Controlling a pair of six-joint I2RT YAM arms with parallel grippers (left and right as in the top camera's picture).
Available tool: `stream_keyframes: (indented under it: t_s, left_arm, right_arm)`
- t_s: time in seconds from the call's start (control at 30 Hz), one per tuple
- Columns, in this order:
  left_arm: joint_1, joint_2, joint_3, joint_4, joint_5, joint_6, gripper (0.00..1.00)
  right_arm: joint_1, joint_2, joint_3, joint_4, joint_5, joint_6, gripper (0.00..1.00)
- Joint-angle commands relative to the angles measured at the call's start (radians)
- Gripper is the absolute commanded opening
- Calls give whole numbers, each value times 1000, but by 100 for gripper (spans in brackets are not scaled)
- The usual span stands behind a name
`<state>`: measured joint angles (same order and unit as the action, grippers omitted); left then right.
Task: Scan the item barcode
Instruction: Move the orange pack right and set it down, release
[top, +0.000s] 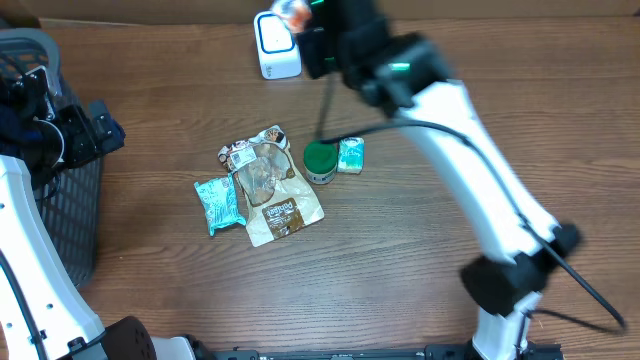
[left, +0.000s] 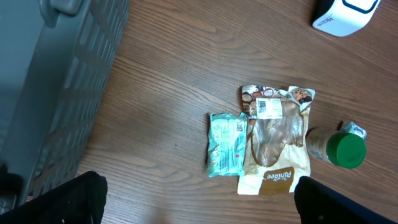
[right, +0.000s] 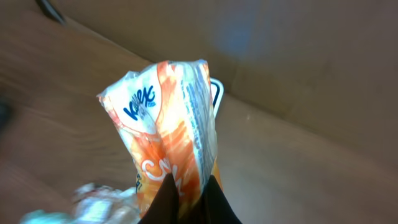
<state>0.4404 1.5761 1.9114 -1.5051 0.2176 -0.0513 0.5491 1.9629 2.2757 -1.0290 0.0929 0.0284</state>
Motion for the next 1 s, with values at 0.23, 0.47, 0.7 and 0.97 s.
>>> stream_keyframes:
  t_s: [0.23,0.47,0.7,0.97]
  left_arm:
    - [-1,8,21,-2,15,15,100]
    - [-1,8,21,-2,15,15,100]
    - [-1,8,21,-2,15,14,99]
    - [-1,8,21,-2,15,15,99]
  right_arm:
    - [-305,-31,-39,-399,-237,215,4]
    - [-461,-27,-301,-327,-238,218,4]
    - [-600,-27,-626,-133,-303,238,4]
    - [-743,-27,-838,59,-332,292,4]
